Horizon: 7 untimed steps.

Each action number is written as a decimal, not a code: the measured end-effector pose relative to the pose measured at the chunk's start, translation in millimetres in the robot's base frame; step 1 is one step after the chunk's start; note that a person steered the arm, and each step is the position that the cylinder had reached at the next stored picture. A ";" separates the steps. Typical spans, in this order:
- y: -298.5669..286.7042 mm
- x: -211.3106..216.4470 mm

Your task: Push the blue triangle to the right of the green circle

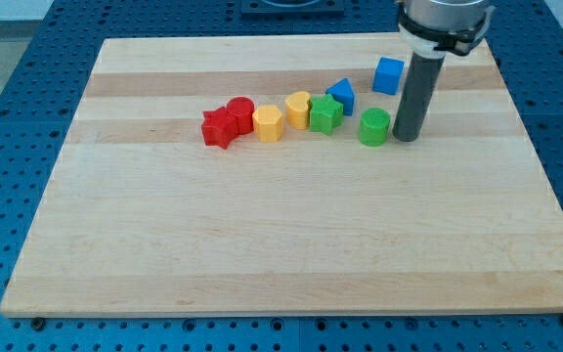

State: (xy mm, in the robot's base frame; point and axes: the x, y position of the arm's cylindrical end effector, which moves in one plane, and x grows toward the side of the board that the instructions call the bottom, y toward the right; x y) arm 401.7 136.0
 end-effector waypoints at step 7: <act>42.0 -103.6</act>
State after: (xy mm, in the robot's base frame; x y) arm 298.1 178.1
